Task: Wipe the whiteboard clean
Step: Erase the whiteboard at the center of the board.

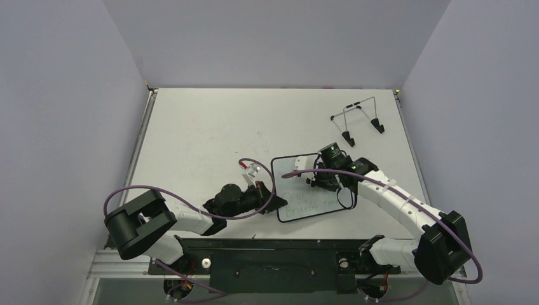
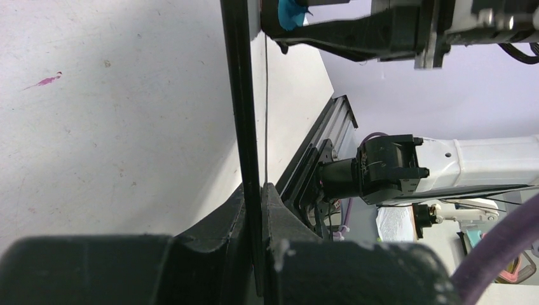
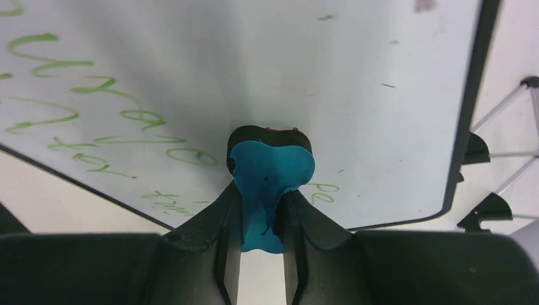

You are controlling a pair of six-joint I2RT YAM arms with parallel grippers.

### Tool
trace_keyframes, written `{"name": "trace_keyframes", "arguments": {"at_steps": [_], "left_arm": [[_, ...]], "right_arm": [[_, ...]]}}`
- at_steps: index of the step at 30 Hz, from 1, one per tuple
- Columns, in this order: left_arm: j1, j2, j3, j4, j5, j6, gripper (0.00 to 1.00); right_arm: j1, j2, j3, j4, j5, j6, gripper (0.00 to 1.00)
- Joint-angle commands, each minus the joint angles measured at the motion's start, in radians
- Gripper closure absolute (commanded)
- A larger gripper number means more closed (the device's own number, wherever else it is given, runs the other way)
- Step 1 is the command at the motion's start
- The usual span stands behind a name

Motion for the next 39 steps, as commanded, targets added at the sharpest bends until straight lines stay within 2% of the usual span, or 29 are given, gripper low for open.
{"name": "trace_keyframes", "arguments": {"at_steps": [1, 3, 6, 9, 11, 15, 18, 22, 24, 26, 30, 33, 36, 38, 39], "left_arm": [[-0.011, -0.032, 0.01, 0.123, 0.062, 0.055, 1.0], [-0.011, -0.043, 0.001, 0.122, 0.057, 0.056, 1.0], [-0.01, -0.051, -0.007, 0.122, 0.047, 0.058, 1.0], [-0.011, -0.045, -0.007, 0.128, 0.05, 0.058, 1.0], [-0.01, -0.04, -0.004, 0.131, 0.054, 0.058, 1.0], [-0.009, -0.041, -0.002, 0.129, 0.058, 0.058, 1.0], [-0.009, -0.043, -0.001, 0.126, 0.059, 0.06, 1.0], [-0.009, -0.047, -0.004, 0.127, 0.055, 0.06, 1.0], [-0.009, -0.048, -0.005, 0.127, 0.053, 0.061, 1.0], [-0.009, -0.046, -0.003, 0.125, 0.053, 0.062, 1.0], [-0.009, -0.04, 0.005, 0.123, 0.063, 0.063, 1.0], [-0.009, -0.04, 0.007, 0.122, 0.065, 0.063, 1.0], [-0.009, -0.041, 0.005, 0.124, 0.063, 0.063, 1.0], [-0.009, -0.042, 0.0, 0.128, 0.06, 0.062, 1.0], [-0.009, -0.043, -0.001, 0.129, 0.059, 0.061, 1.0]], "right_arm": [[0.072, 0.002, 0.009, -0.106, -0.145, -0.111, 1.0], [0.079, 0.002, 0.008, -0.057, -0.126, -0.084, 1.0], [0.059, -0.008, -0.007, 0.055, 0.028, 0.037, 1.0], [0.004, -0.011, -0.009, 0.103, 0.095, 0.076, 1.0], [-0.008, -0.013, -0.014, 0.067, 0.083, 0.033, 1.0], [0.013, -0.02, 0.0, -0.056, -0.096, -0.077, 1.0], [0.038, -0.027, 0.001, -0.046, -0.137, -0.064, 1.0], [0.013, -0.028, -0.014, 0.119, 0.056, 0.07, 1.0], [-0.013, -0.025, -0.015, 0.118, 0.093, 0.084, 1.0], [-0.026, -0.024, -0.014, 0.074, 0.077, 0.052, 1.0], [-0.021, -0.026, 0.011, -0.065, -0.089, -0.078, 1.0], [0.002, -0.036, 0.016, -0.07, -0.161, -0.077, 1.0], [-0.002, -0.036, 0.011, 0.073, -0.039, 0.073, 1.0], [-0.028, -0.023, 0.01, 0.134, 0.109, 0.126, 1.0], [-0.047, -0.012, 0.011, 0.138, 0.137, 0.131, 1.0]]}}
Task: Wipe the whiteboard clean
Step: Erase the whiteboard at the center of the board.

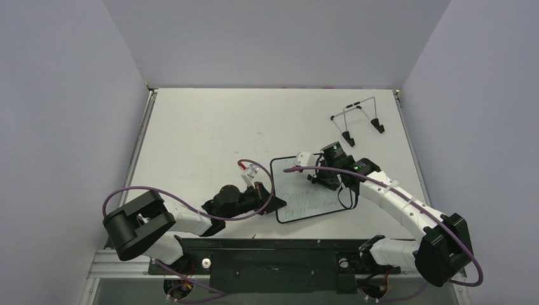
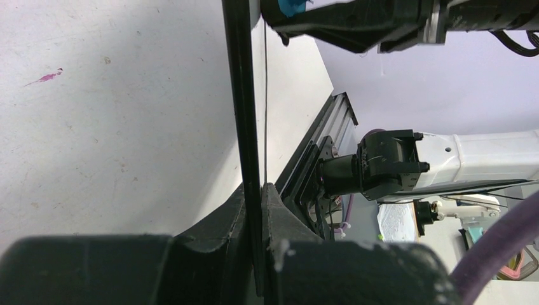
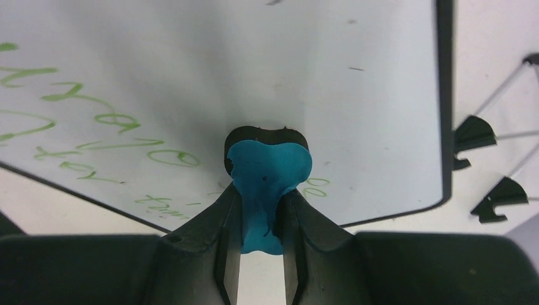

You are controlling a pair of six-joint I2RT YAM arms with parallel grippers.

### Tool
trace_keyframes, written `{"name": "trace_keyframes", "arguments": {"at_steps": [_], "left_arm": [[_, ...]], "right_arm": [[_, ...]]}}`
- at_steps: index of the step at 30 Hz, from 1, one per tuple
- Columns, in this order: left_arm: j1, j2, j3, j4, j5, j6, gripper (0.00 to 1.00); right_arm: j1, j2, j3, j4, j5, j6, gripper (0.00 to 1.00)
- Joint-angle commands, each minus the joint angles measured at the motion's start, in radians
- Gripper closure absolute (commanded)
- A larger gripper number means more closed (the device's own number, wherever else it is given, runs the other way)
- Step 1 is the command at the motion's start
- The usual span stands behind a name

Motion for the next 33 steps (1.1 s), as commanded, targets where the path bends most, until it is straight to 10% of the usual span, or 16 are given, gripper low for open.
{"name": "trace_keyframes", "arguments": {"at_steps": [1, 11, 20, 33], "left_arm": [[-0.009, -0.034, 0.016, 0.12, 0.05, 0.053, 1.0], [-0.009, -0.025, 0.024, 0.119, 0.054, 0.053, 1.0], [-0.01, -0.018, 0.029, 0.121, 0.05, 0.05, 1.0], [-0.01, -0.019, 0.018, 0.129, 0.05, 0.05, 1.0]], "right_arm": [[-0.038, 0.008, 0.019, 0.137, 0.174, 0.1, 1.0], [0.015, 0.02, 0.073, -0.152, -0.226, -0.145, 1.0], [-0.056, 0.013, 0.048, 0.104, 0.128, 0.102, 1.0], [-0.044, 0.026, 0.084, -0.068, -0.144, -0.017, 1.0]]}}
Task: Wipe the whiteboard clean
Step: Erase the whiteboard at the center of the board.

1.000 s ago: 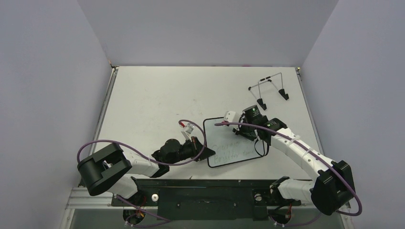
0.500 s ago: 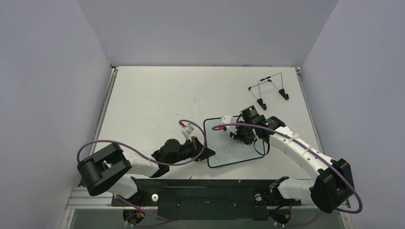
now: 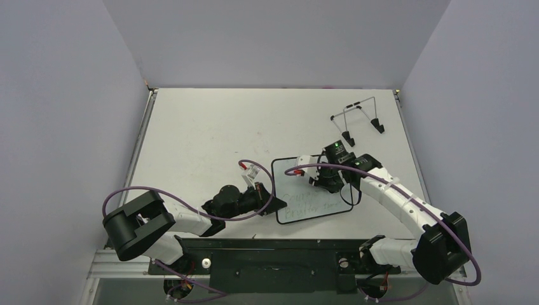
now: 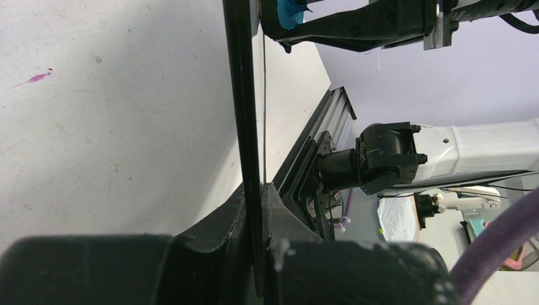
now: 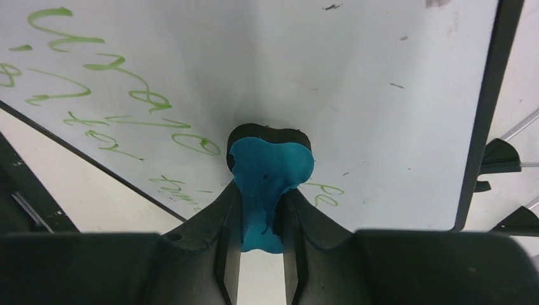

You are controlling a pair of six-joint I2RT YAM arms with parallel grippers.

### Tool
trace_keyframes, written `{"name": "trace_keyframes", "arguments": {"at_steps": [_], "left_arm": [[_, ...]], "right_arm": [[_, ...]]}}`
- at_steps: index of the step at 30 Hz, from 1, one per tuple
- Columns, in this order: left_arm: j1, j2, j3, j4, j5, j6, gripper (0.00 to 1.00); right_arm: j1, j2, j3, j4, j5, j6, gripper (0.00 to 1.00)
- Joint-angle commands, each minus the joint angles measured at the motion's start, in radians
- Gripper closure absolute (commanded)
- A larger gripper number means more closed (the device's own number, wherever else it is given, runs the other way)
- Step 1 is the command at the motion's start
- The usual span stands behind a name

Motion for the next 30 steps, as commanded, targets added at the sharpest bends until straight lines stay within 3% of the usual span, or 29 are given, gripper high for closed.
{"name": "trace_keyframes", "arguments": {"at_steps": [1, 3, 7, 11, 16, 18, 21, 24, 30], "left_arm": [[-0.008, -0.015, 0.017, 0.127, 0.034, 0.036, 1.0], [-0.008, -0.015, 0.014, 0.133, 0.033, 0.035, 1.0], [-0.007, -0.019, 0.012, 0.134, 0.035, 0.036, 1.0], [-0.007, -0.037, 0.006, 0.122, 0.031, 0.04, 1.0], [-0.007, -0.04, -0.001, 0.126, 0.032, 0.043, 1.0], [-0.007, -0.037, 0.0, 0.129, 0.034, 0.042, 1.0], [-0.007, -0.043, -0.002, 0.128, 0.033, 0.045, 1.0], [-0.008, -0.052, -0.002, 0.113, 0.031, 0.051, 1.0], [-0.005, -0.055, 0.003, 0.103, 0.035, 0.059, 1.0]], "right_arm": [[-0.032, -0.004, 0.037, 0.053, -0.044, 0.091, 1.0], [-0.059, -0.031, 0.017, 0.146, 0.041, 0.148, 1.0], [-0.093, -0.05, -0.021, 0.132, 0.112, 0.106, 1.0], [-0.089, -0.043, -0.02, -0.007, -0.021, -0.034, 1.0], [-0.062, -0.076, 0.002, -0.018, -0.184, -0.041, 1.0], [-0.067, -0.086, 0.0, 0.054, -0.132, 0.04, 1.0], [-0.097, -0.086, -0.02, 0.186, 0.072, 0.16, 1.0], [-0.137, -0.082, -0.031, 0.184, 0.122, 0.149, 1.0], [-0.11, -0.062, 0.003, -0.054, -0.161, -0.06, 1.0]]}}
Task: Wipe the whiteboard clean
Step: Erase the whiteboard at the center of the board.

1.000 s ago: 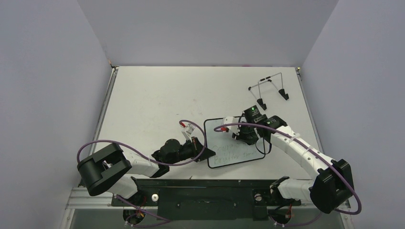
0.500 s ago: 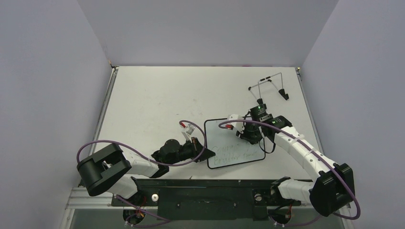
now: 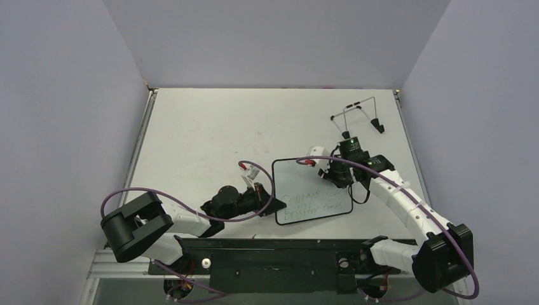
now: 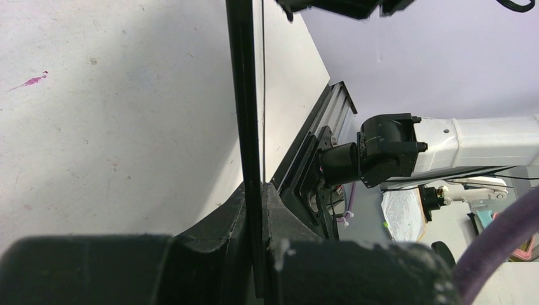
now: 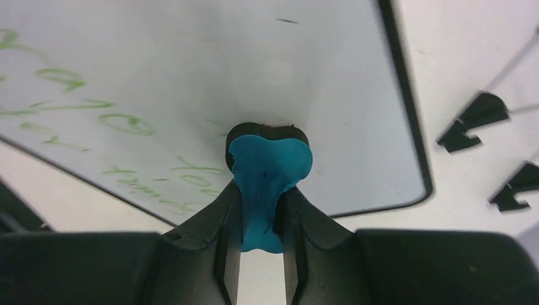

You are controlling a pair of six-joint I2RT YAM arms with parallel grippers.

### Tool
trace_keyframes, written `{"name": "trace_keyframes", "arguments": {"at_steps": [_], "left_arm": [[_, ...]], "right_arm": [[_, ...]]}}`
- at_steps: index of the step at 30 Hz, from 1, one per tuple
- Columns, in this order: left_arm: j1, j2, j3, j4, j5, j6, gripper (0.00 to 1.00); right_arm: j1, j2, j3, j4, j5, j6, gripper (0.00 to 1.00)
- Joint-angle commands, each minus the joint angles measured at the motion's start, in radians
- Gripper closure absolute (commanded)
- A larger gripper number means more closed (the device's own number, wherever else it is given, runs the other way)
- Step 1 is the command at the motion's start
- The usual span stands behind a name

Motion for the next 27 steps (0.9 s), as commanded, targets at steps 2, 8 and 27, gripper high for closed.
{"name": "trace_keyframes", "arguments": {"at_steps": [2, 8, 27], "left_arm": [[-0.005, -0.036, 0.015, 0.099, 0.025, 0.032, 1.0], [-0.004, -0.047, 0.003, 0.105, 0.019, 0.031, 1.0], [-0.005, -0.087, -0.013, 0.082, 0.002, 0.041, 1.0]], "right_arm": [[0.024, -0.004, 0.041, -0.102, -0.202, -0.078, 1.0], [-0.112, -0.08, -0.008, 0.131, 0.006, 0.134, 1.0], [0.085, 0.014, -0.027, -0.051, 0.044, -0.064, 1.0]]}}
